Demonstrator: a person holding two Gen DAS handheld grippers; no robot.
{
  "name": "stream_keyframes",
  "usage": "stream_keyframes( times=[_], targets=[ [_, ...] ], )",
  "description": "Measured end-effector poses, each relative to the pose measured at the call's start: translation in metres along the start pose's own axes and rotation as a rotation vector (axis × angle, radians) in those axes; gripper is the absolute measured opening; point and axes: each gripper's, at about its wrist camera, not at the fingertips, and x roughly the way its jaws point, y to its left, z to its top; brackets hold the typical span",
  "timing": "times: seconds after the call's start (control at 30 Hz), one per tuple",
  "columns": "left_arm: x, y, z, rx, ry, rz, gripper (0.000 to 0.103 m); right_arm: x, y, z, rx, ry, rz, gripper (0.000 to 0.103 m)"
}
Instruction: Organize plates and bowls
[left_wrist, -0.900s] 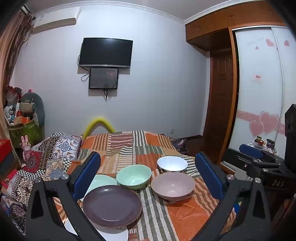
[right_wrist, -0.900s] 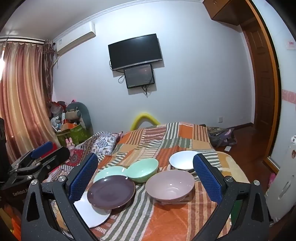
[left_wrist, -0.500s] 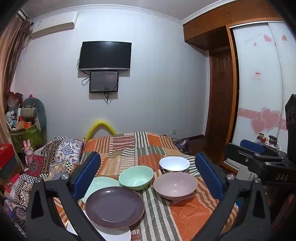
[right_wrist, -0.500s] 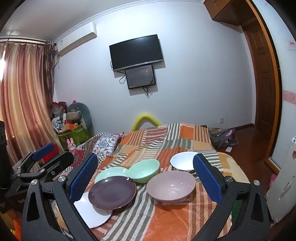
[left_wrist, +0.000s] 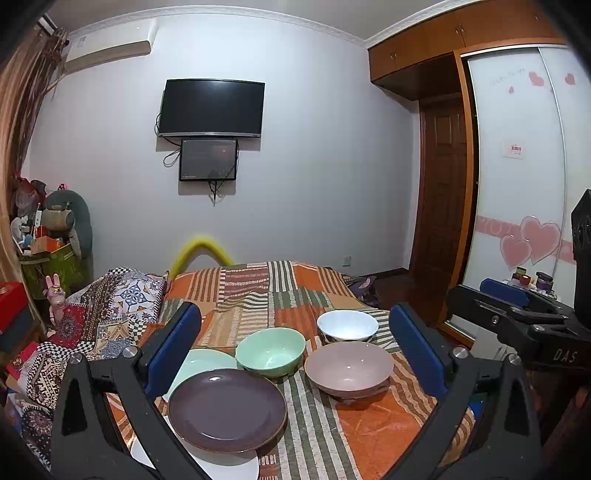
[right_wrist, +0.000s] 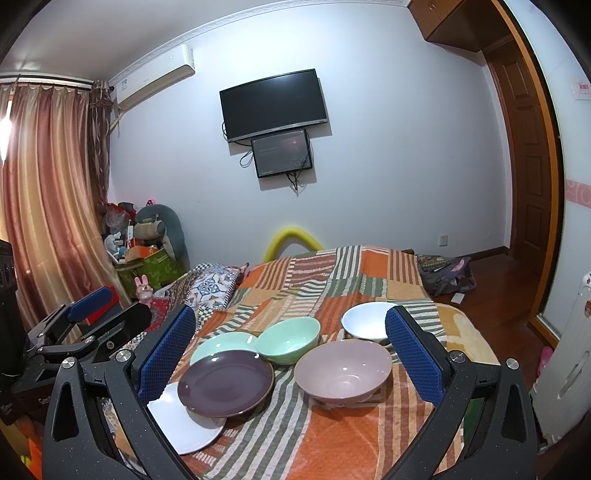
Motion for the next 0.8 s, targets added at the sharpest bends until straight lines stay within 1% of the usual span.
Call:
stream_keyframes(
  times=[0.8],
  targets=[
    [0.0036, 0.0016, -0.0029, -0.011, 0.012, 0.001, 0.103, 0.0, -0.0011, 0.0004, 0.0, -0.003, 0.001, 0.102]
  ],
)
